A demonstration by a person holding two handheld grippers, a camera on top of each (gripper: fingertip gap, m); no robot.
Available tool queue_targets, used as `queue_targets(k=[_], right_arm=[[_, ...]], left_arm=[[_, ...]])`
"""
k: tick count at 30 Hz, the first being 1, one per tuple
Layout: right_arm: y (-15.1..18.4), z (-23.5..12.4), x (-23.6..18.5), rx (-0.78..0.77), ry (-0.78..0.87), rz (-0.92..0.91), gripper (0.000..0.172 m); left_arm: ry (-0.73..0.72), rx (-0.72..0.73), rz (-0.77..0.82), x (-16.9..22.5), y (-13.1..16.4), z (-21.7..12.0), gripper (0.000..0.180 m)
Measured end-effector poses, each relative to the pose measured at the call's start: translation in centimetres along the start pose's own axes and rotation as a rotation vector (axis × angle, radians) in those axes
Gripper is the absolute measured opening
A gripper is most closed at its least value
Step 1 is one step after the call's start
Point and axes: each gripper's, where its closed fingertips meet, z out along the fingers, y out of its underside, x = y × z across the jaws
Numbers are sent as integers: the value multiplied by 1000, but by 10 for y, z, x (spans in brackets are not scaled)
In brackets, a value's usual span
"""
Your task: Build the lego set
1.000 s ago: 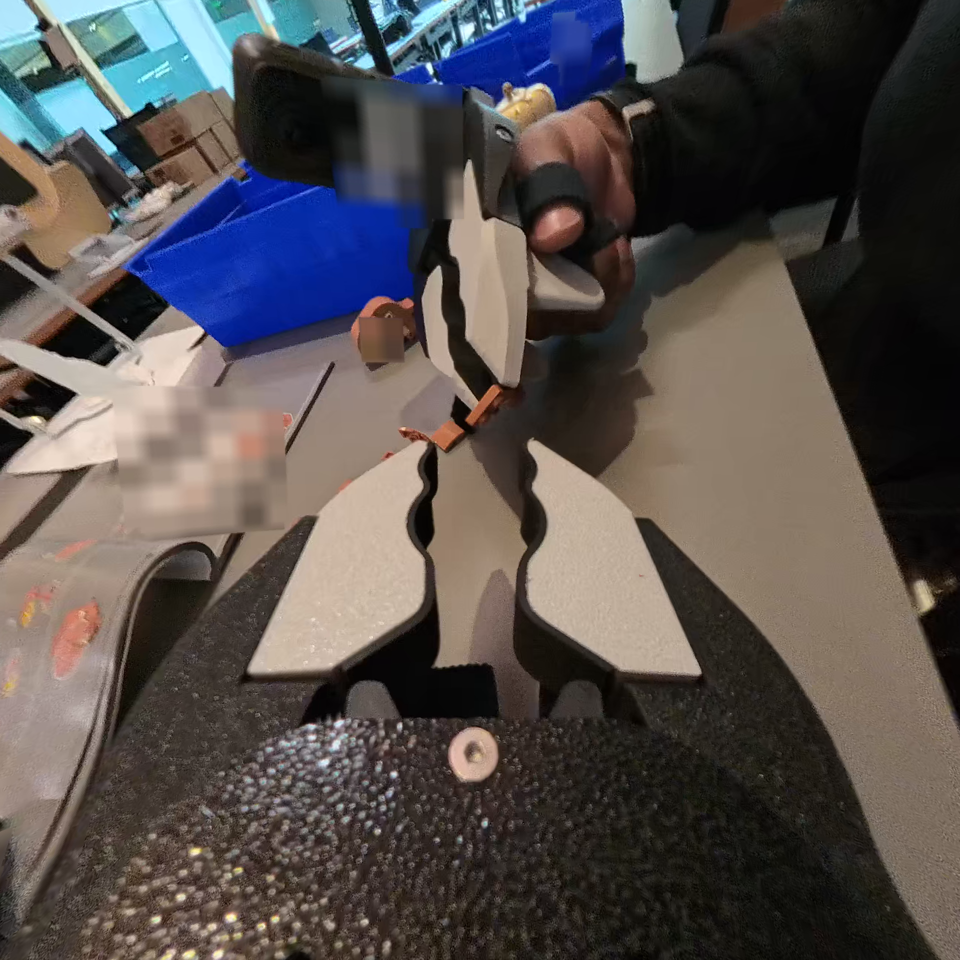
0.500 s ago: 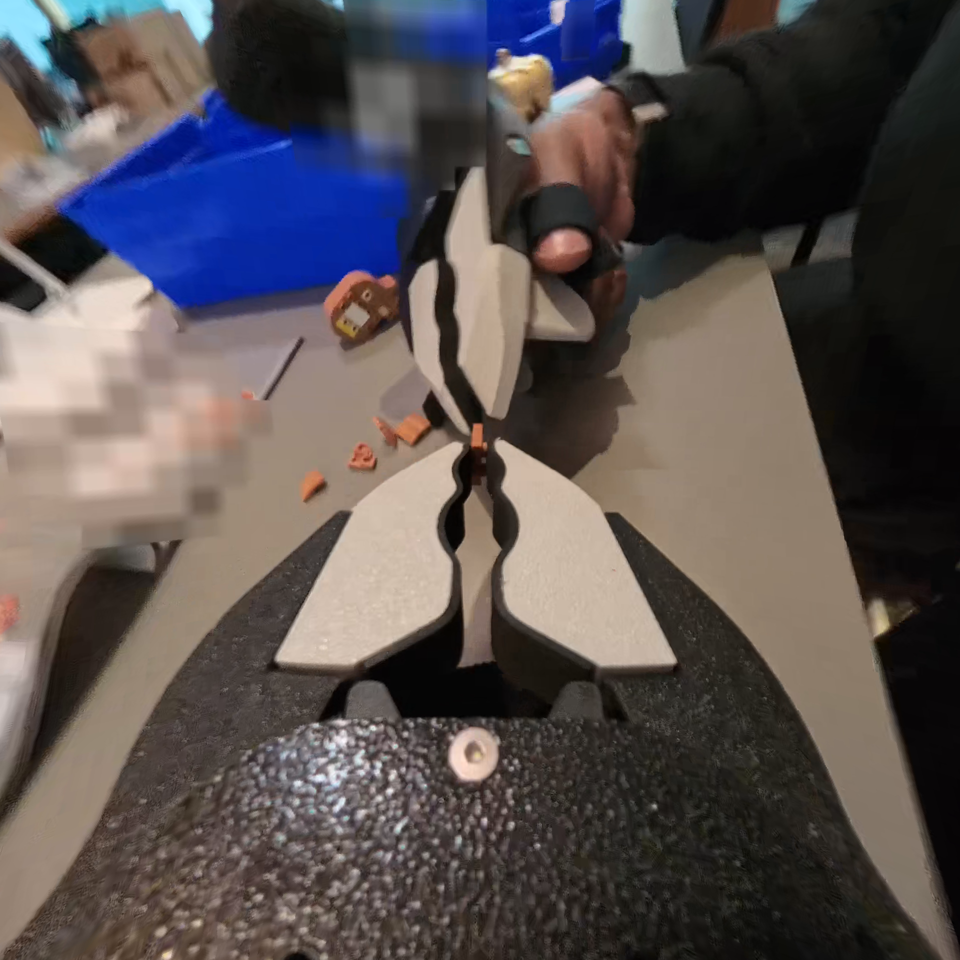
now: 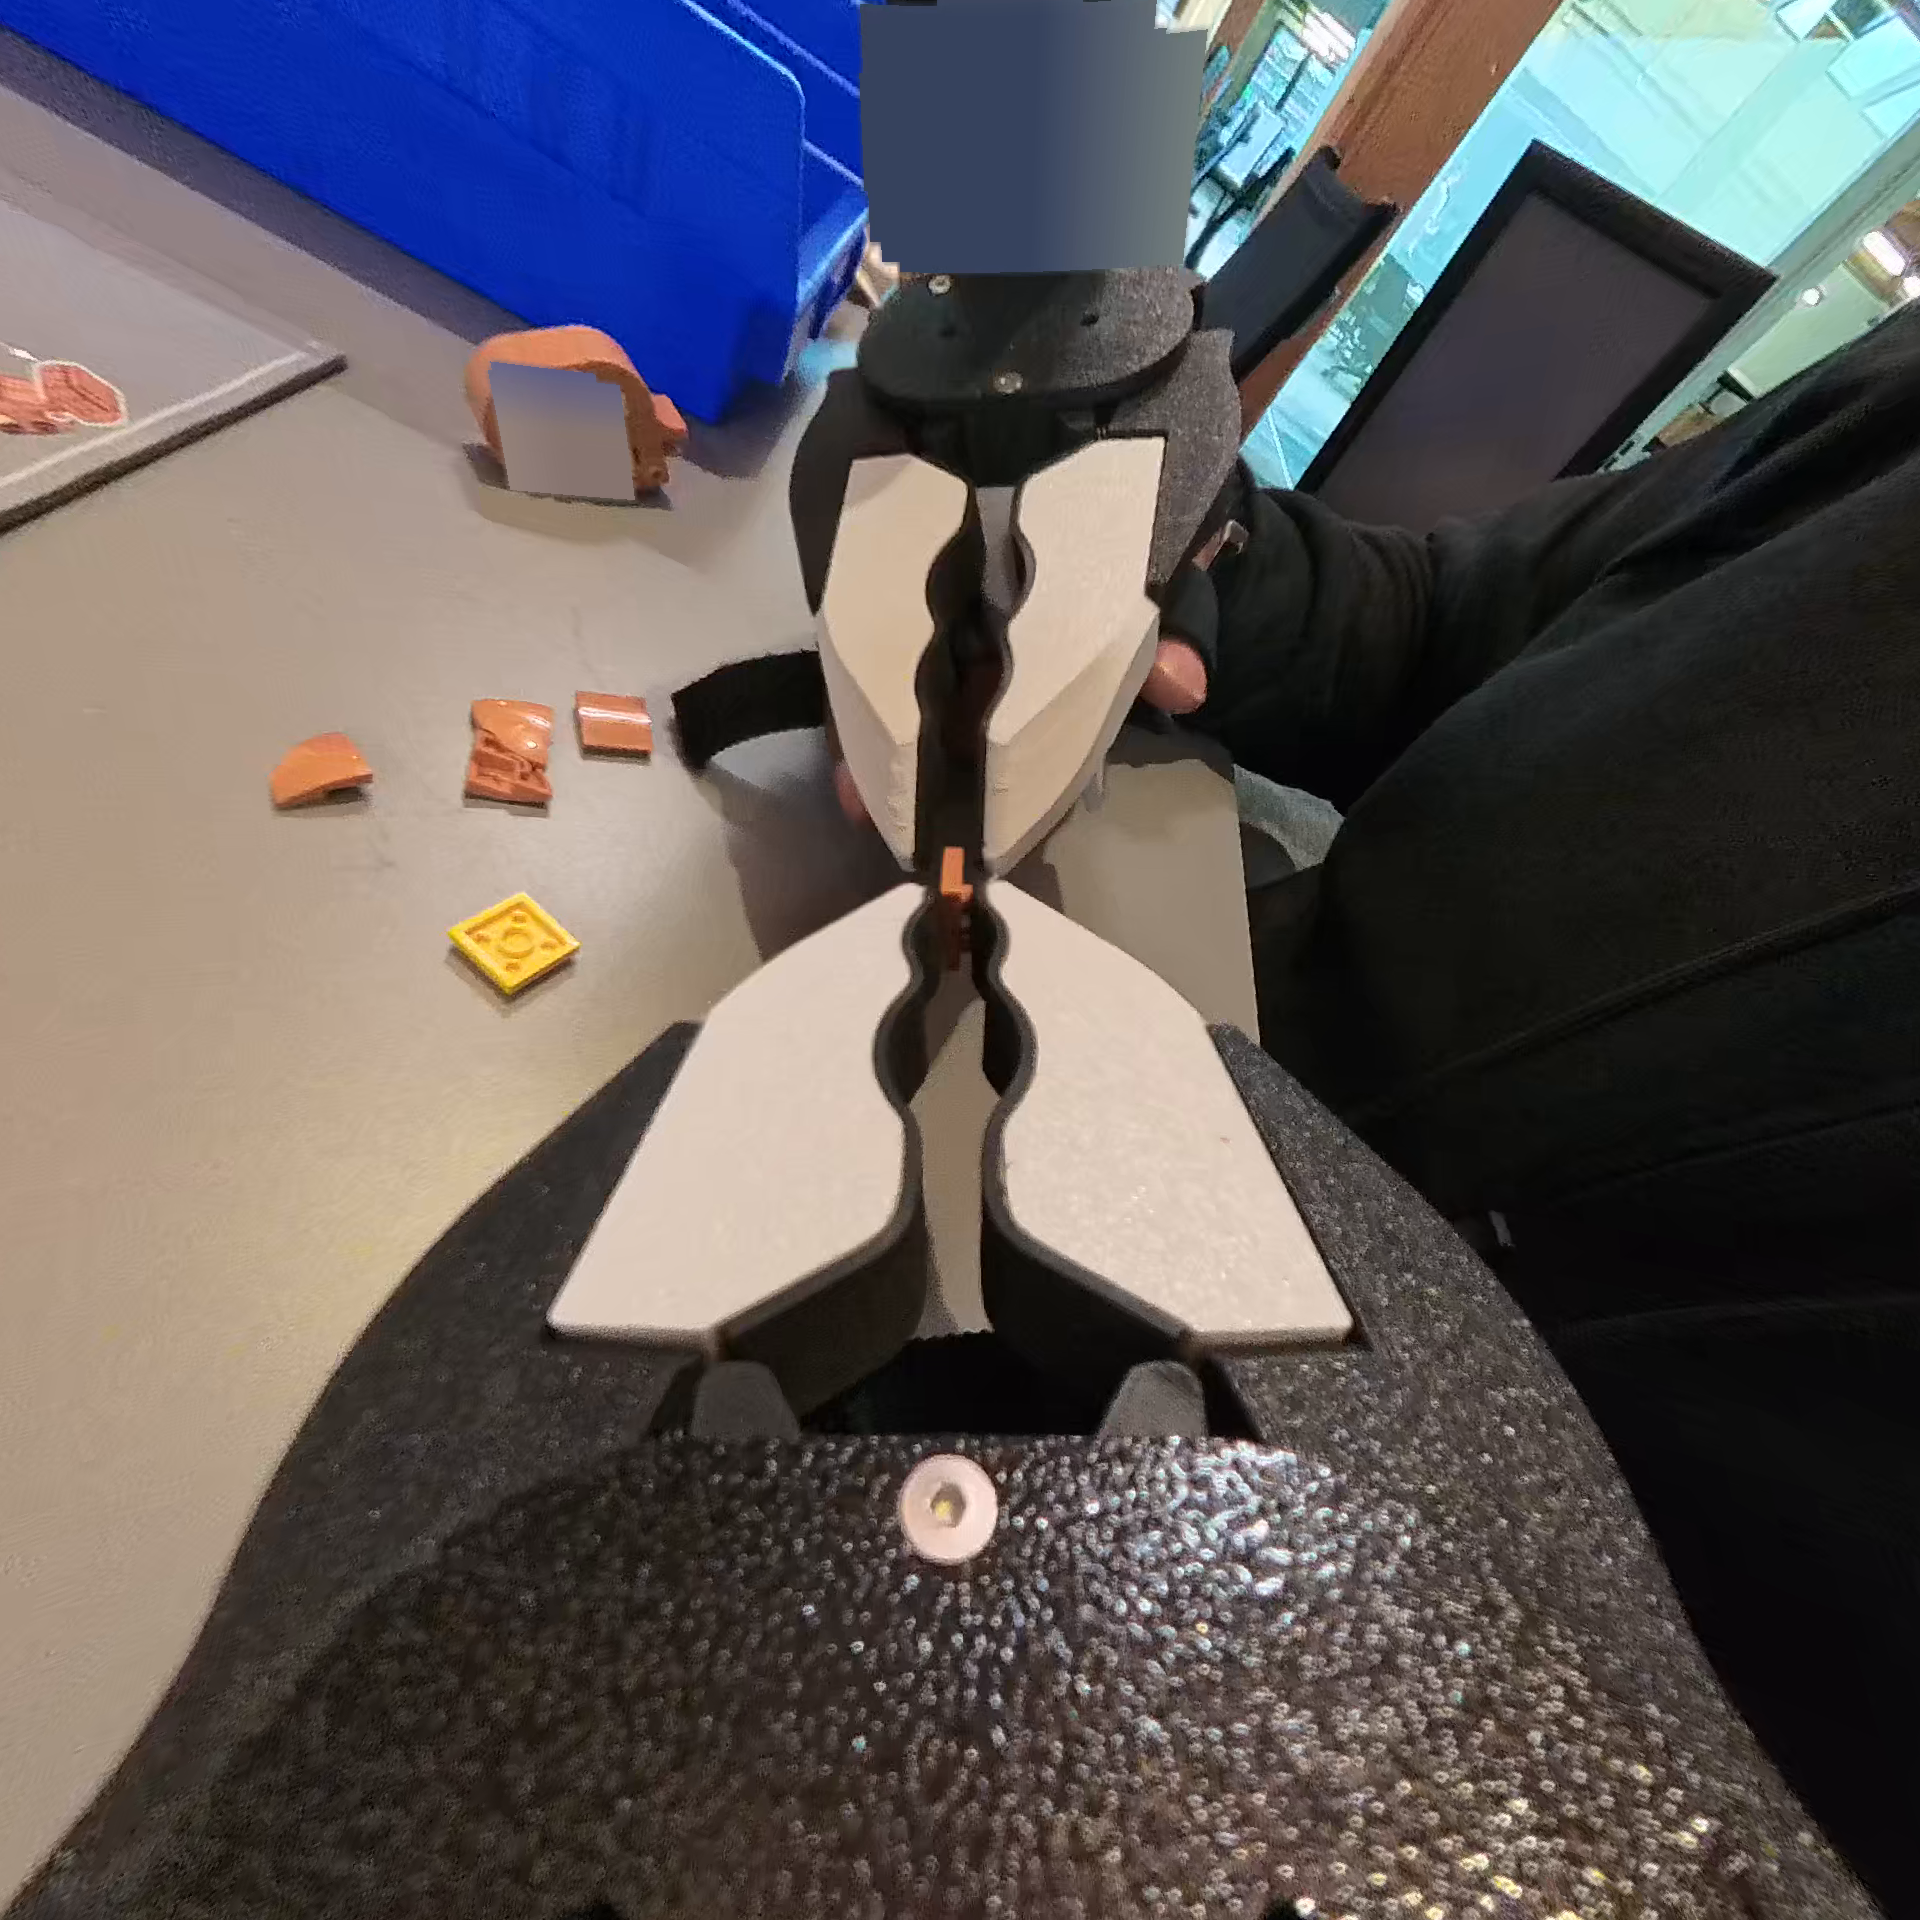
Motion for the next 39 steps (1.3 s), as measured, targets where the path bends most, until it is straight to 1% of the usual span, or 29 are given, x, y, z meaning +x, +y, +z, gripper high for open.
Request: queue_targets(k=[3, 6, 8, 10, 14, 16, 20, 22, 26, 29, 30, 32, 35, 39], right_arm=[[2, 2, -2, -14, -19, 23, 3], [4, 2, -1, -26, -23, 68, 3], [8, 2, 3, -52, -8, 119, 3], [16, 1, 9, -111, 27, 157, 3], [36, 1, 21, -259, 88, 204, 3], [39, 1, 22, -307, 106, 203, 3], [40, -1, 34, -392, 226, 100, 3], [39, -2, 39, -407, 279, 63, 3], [36, -7, 49, -416, 371, 11, 7], [33, -12, 58, -414, 436, -16, 15], [30, -13, 60, -406, 453, -33, 19], [21, -13, 61, -371, 471, -75, 20], [8, -8, 64, -343, 491, -119, 23], [4, 3, 71, -373, 526, -184, 27]], left_arm=[[10, -23, 4, 1, 2, 2, 5], [10, -32, -2, 1, 4, 2, 5], [-5, -37, -6, -1, 5, 1, 12], [-31, -37, -10, -4, 6, -2, 15], [-104, -60, 17, -9, 13, -10, 15], [-122, -82, 40, -8, 17, -11, 15], [-132, -92, 77, -5, 20, -12, 15], [-133, -89, 81, -4, 21, -13, 15], [-127, -71, 79, -3, 21, -17, 15], [-122, -59, 68, -3, 20, -20, 15], [-122, -56, 66, -4, 19, -20, 15], [-128, -51, 70, -5, 19, -21, 15], [-165, -42, 75, -10, 17, -24, 15], [-262, -21, 94, -22, 14, -31, 15]])
